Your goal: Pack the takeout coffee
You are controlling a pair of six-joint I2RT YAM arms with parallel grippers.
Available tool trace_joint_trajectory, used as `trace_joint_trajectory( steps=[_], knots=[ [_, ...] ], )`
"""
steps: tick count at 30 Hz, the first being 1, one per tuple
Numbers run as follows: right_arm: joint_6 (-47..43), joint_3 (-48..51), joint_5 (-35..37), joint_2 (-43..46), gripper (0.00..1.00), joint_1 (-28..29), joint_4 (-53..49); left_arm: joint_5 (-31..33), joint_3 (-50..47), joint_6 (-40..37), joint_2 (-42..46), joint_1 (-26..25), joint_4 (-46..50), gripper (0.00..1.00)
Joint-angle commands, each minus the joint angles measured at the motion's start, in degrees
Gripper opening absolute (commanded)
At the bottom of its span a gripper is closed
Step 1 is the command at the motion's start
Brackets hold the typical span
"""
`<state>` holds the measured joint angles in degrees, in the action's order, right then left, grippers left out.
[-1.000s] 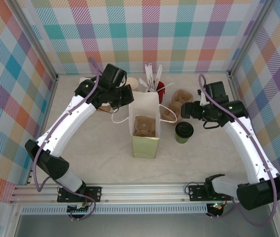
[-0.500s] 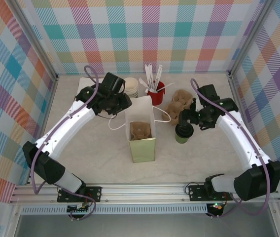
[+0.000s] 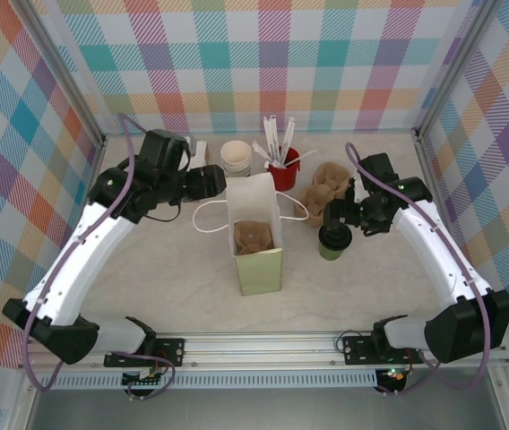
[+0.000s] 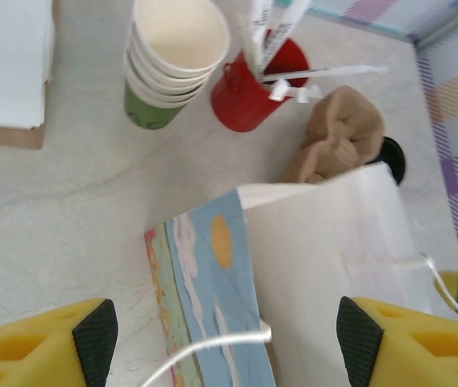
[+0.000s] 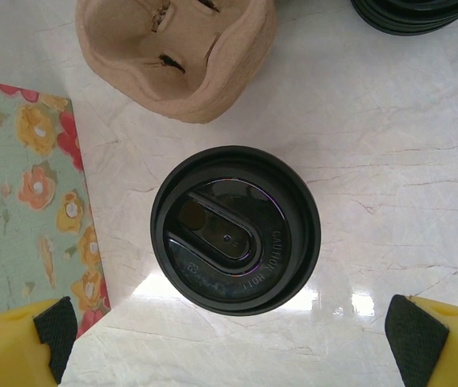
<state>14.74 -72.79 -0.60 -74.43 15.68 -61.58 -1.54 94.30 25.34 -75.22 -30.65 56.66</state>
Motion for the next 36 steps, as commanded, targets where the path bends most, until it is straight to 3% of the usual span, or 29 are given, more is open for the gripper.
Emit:
trace_joint_trajectory(
  steps=[1,12,36],
  knots=[
    [-0.78,0.55,-1.92,0.25,1.00,-0.22,-0.81,-5.60,-0.74,-6.09,1.46,-0.30,-0.30,0.74],
    [-1.08,0.30,-2.03,-0.47,1.00,-0.27,-2.64,-5.67,1.23,-20.26,0.95,-7.23,5.71,0.75],
    [-1.92,-1.21,-2.83,-1.92,1.00,-0.17,-4.89,-9.30,-0.61,-27.54,-2.21,-9.31,4.84,0.73]
  ],
)
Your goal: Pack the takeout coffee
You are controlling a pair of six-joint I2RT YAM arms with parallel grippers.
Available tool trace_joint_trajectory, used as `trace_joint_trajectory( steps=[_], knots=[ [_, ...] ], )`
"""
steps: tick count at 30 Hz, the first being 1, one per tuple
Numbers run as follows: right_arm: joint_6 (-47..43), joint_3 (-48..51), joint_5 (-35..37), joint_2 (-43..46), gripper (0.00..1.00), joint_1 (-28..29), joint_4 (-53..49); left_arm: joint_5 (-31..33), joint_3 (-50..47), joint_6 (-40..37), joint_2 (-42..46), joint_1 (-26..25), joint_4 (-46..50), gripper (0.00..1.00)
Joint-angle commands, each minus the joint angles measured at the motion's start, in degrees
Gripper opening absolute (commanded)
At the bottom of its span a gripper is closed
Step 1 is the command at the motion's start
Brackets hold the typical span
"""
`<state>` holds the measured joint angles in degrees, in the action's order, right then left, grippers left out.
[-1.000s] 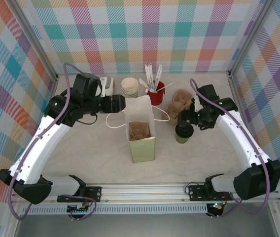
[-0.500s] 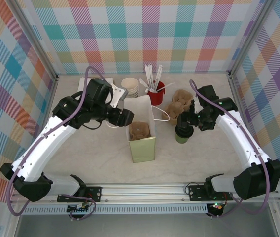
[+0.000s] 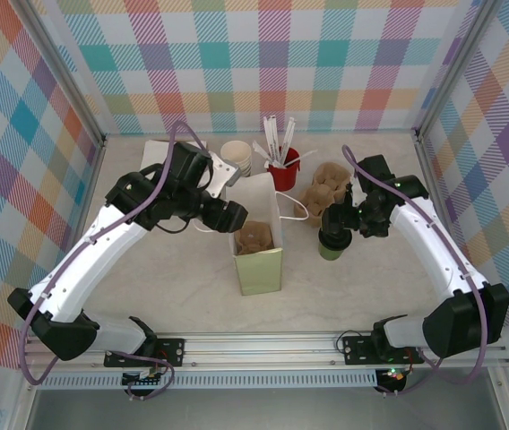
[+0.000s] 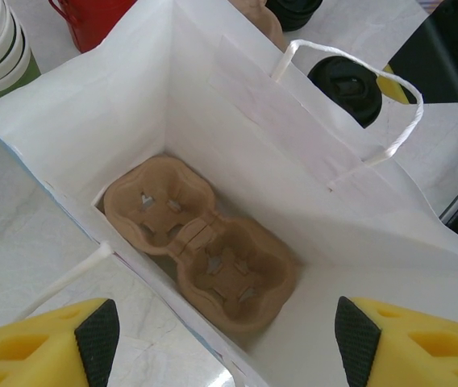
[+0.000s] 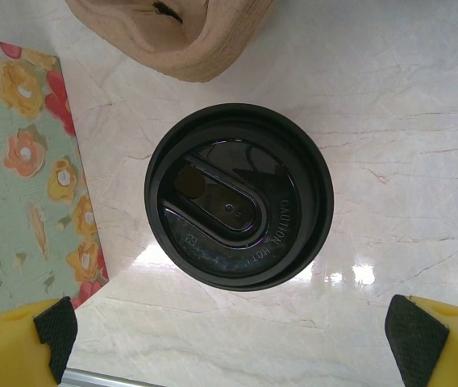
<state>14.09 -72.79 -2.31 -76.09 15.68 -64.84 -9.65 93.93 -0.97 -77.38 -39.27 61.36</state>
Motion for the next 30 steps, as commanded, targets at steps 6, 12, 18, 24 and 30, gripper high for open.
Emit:
trace_joint_trajectory(
  steps=[6,12,18,24,30],
  knots=[
    [-1.21,-1.55,-1.29,-0.37,1.00,-0.19,-1.58,-1.51,-0.24,-1.42,-0.44,-0.70,-0.19,0.73],
    [-1.44,-2.12,-1.39,-0.55,1.00,-0.13,-1.93,-1.68,-0.30,-1.66,-0.82,-0.72,-0.26,0.72],
    [-1.26,-2.73,-1.12,-0.72,1.00,-0.13,-2.34,-1.69,-0.11,-1.69,-0.93,-0.70,-0.45,0.72],
    [-0.73,-4.17,-0.14,-2.75,1.00,-0.04,-5.56,-1.40,-0.15,-1.64,-0.97,-0.68,-0.38,0.72],
    [0.22,-4.55,1.69,-5.21,1.00,0.90,-6.55,-1.41,-0.25,-1.64,-0.93,-0.72,-0.45,0.72]
  ],
)
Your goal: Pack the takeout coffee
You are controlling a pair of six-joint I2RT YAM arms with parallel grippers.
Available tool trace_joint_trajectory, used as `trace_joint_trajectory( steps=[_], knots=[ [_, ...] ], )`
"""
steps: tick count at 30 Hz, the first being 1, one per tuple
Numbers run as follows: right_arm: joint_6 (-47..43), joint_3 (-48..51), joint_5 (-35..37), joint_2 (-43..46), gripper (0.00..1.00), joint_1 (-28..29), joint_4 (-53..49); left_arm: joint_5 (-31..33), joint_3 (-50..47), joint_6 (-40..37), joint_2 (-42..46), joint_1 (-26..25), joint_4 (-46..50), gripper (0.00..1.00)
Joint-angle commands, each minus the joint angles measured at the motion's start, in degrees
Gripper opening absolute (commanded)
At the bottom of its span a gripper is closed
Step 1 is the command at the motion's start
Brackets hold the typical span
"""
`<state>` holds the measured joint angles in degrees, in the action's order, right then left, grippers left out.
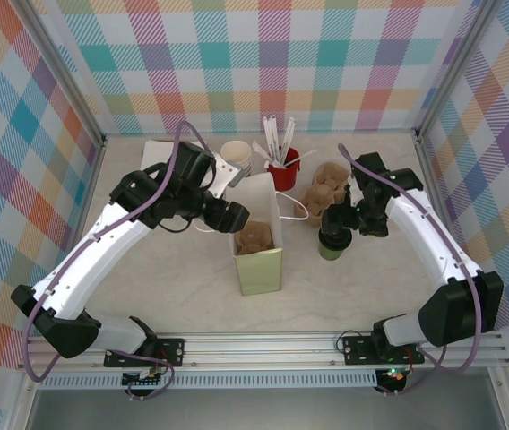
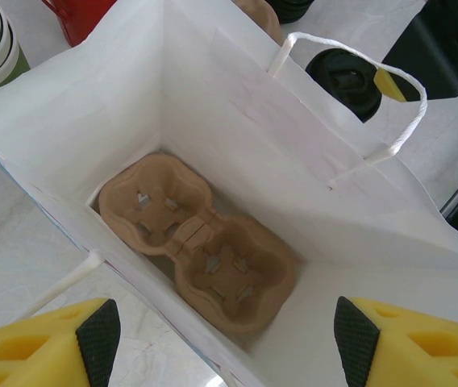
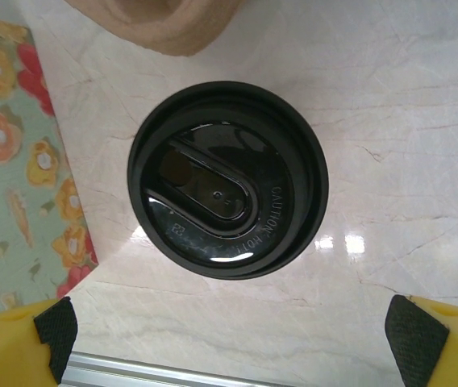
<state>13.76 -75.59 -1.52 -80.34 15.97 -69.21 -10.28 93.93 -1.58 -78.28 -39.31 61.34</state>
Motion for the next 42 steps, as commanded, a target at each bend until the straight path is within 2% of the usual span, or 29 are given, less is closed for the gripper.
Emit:
trace_joint_trajectory(
  steps=[1,18,42],
  knots=[
    [0.69,-1.78,0.90,-1.45,1.00,0.85,-2.09,-0.77,-0.28,-1.05,-0.04,-0.67,-0.39,0.72],
    [1.91,-2.49,6.28,-8.91,1.00,5.38,-1.83,-0.57,-0.85,-0.92,0.19,-0.68,-0.60,0.72],
    [0.79,-4.39,7.49,-15.32,1.00,6.18,-0.14,-0.18,-1.03,-0.76,0.60,-0.64,-0.52,0.72]
  ],
)
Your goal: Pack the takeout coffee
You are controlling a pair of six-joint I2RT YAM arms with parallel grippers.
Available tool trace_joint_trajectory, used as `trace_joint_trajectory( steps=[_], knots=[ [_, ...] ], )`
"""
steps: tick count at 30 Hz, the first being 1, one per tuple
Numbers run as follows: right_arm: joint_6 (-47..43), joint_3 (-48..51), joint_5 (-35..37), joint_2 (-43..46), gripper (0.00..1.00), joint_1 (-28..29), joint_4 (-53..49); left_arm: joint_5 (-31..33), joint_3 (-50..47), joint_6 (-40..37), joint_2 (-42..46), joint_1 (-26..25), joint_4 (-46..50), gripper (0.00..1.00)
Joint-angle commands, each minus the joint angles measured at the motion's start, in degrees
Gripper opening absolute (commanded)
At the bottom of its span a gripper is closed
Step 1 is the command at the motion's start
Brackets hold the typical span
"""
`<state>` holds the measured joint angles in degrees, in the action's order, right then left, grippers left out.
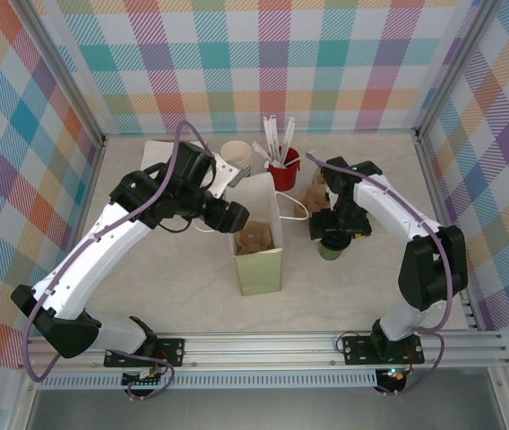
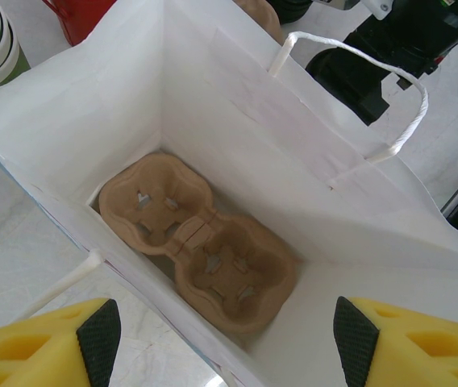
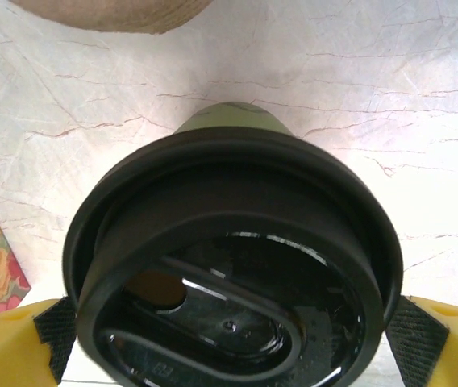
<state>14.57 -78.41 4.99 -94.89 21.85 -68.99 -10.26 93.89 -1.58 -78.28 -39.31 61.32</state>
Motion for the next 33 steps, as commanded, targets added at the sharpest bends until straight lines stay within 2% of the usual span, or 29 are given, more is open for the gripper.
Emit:
trace_joint_trajectory(
  steps=[1,12,33],
  knots=[
    [-0.15,-1.70,0.90,-1.10,1.00,0.30,-0.24,-0.19,-0.99,-0.75,0.55,-0.69,-0.50,0.72],
    [-1.20,-2.35,0.70,-4.12,1.00,0.30,0.83,-0.28,-1.07,-0.69,0.25,-0.67,-0.72,0.72],
    [-2.26,-5.77,0.01,-10.01,0.98,0.57,-3.25,-0.20,-1.07,-0.72,0.12,-0.68,-0.72,0.72]
  ],
)
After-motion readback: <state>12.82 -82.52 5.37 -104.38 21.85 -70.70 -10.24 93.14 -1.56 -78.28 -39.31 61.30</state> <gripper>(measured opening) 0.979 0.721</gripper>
